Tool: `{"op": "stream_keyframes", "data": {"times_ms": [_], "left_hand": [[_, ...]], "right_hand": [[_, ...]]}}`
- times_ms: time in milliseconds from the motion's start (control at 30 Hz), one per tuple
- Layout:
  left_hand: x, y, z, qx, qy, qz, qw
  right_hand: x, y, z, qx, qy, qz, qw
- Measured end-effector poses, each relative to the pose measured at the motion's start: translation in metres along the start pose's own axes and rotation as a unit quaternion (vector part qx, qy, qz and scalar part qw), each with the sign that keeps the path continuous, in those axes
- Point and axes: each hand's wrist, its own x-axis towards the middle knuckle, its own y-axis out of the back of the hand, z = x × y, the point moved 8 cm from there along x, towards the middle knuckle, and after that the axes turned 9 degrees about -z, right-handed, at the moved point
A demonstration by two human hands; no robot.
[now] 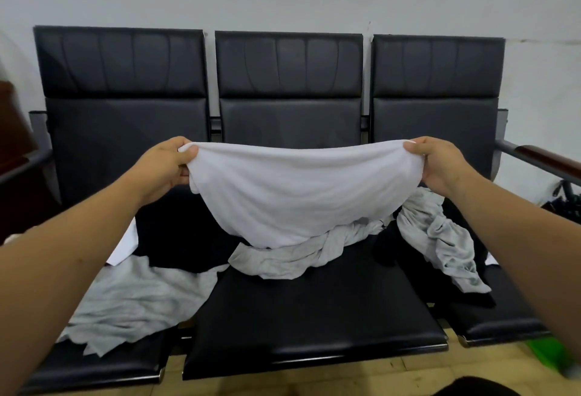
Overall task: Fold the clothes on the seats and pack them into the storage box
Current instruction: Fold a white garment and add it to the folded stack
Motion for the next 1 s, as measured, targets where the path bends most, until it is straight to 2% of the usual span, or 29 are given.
{"op": "stream_keyframes", "data": {"times_ms": [67,133,267,400,500,567,700,800,900,1000], "left_hand": [[-0.006,-0.003,-0.002,-0.037,0.002,-0.036,0.999],[-0.011,-0.008,-0.011,-0.088,0.018,-0.113,0.990],[-0.030,-0.025,-0.045,-0.134,0.110,-0.269,0.947],[-0.048,-0.038,-0.104,-0.114,0.203,-0.309,0.922],[-0.063,-0.046,-0.148,-0.067,0.260,-0.319,0.909],[-0.067,-0.050,-0.168,-0.051,0.271,-0.304,0.912],[-0.057,-0.050,-0.186,-0.030,0.215,-0.193,0.957],[-0.041,-0.044,-0.195,0.006,0.171,-0.082,0.982],[-0.025,-0.044,-0.201,0.044,0.143,-0.003,0.989],[-0.008,-0.047,-0.196,0.063,0.103,0.047,0.992]], "right_hand": [[-0.006,-0.005,0.008,0.027,-0.036,-0.060,0.997],[-0.016,-0.010,0.020,0.036,-0.080,-0.128,0.988],[-0.036,-0.022,0.054,0.006,-0.179,-0.233,0.956],[-0.057,-0.025,0.112,-0.093,-0.282,-0.300,0.907],[-0.066,-0.023,0.152,-0.089,-0.334,-0.299,0.889],[-0.067,-0.021,0.169,-0.082,-0.341,-0.286,0.891],[-0.048,-0.012,0.189,-0.091,-0.305,-0.209,0.925],[-0.030,-0.007,0.203,-0.104,-0.269,-0.121,0.950],[-0.017,0.004,0.225,-0.122,-0.217,-0.004,0.968],[-0.013,0.012,0.238,-0.220,-0.156,0.085,0.959]]}}
